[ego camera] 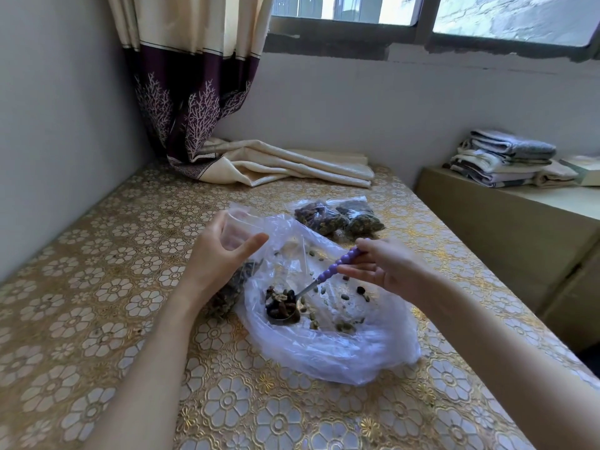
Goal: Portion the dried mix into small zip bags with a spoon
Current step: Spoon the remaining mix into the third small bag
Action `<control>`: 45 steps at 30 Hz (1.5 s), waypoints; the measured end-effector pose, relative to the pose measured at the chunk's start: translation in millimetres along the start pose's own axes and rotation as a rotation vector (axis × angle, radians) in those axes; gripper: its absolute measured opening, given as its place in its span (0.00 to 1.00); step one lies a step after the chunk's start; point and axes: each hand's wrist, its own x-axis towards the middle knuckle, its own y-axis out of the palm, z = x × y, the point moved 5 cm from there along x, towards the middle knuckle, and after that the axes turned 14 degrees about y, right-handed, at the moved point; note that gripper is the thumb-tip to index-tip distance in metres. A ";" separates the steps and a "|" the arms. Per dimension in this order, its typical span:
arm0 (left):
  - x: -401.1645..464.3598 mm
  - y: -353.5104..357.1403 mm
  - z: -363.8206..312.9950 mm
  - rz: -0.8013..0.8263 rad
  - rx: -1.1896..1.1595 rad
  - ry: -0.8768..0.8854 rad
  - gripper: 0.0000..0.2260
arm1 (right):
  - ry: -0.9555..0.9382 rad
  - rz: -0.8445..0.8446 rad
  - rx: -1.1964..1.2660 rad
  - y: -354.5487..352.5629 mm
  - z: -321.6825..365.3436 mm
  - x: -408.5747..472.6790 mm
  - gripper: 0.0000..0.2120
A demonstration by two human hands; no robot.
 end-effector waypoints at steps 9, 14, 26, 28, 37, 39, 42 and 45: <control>-0.4 3.5 -4.0 0.031 0.013 0.025 0.30 | -0.155 -0.058 0.110 -20.0 28.2 -10.4 0.15; -1.1 3.4 -6.5 0.037 0.004 0.026 0.35 | -0.308 -0.084 0.185 -19.5 60.3 -21.9 0.16; -1.4 7.1 -6.1 0.041 -0.070 -0.008 0.42 | -0.548 0.032 0.094 48.7 86.4 -42.5 0.16; -1.8 7.1 -4.4 0.020 -0.123 -0.019 0.39 | -0.615 0.076 0.037 60.7 84.3 -46.2 0.12; -0.3 2.0 -0.3 -0.062 -0.162 -0.003 0.38 | -0.933 0.227 -0.196 83.1 80.5 -76.5 0.06; -0.3 0.5 -0.1 -0.077 -0.144 0.004 0.41 | -0.952 0.225 -0.133 77.8 81.6 -77.2 0.08; -0.2 -2.6 -0.9 -0.097 -0.143 0.012 0.41 | -0.902 0.157 0.044 61.8 82.9 -70.8 0.07; 0.0 -5.5 0.0 -0.109 -0.129 0.015 0.37 | -0.780 0.099 0.229 43.4 79.0 -59.7 0.08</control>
